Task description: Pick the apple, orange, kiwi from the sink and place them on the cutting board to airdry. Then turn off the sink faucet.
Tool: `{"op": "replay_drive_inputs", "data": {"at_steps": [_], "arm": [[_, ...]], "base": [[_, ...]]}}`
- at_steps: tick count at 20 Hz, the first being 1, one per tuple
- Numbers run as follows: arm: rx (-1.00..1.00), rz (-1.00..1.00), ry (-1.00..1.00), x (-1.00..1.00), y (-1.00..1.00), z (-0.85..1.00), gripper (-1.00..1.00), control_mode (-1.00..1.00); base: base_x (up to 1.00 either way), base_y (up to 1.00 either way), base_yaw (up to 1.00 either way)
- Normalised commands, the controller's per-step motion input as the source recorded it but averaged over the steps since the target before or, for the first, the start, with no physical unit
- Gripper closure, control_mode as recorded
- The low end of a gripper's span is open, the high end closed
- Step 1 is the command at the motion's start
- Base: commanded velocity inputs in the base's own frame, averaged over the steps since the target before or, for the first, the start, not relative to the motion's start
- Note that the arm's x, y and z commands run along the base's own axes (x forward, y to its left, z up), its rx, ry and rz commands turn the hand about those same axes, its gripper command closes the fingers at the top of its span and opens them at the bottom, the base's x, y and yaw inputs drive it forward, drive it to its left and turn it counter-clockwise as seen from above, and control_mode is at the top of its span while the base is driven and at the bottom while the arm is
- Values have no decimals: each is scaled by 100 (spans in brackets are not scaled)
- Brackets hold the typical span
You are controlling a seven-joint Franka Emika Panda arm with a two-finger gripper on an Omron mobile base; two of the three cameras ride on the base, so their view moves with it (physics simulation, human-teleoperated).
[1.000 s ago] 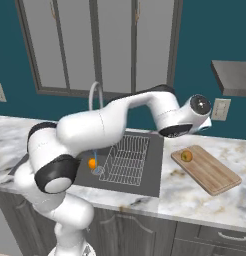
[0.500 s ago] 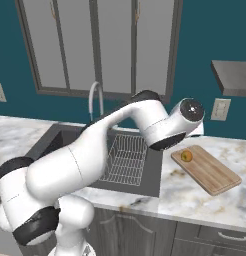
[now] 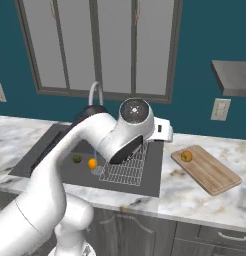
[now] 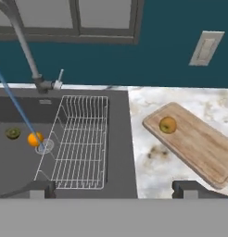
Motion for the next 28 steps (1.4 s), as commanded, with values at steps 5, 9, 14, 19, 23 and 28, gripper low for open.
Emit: {"op": "replay_drive_inputs", "data": {"at_steps": [5,9,14,19,23,28], "arm": [[4,-27,5,-42,63,40,-100,-100],[0,-6,12,-7,85,28,-100,-100],[0,4,13,0,94,5,-100,-100],[0,9,25,0,89,17,-100,-100],[3,9,30,0,78,18,-100,-100],[1,5,6,-2,46,-6,-100,-100]], "base": [[0,0,0],[0,0,0],[0,0,0],[0,0,0],[0,0,0],[0,0,0]]}}
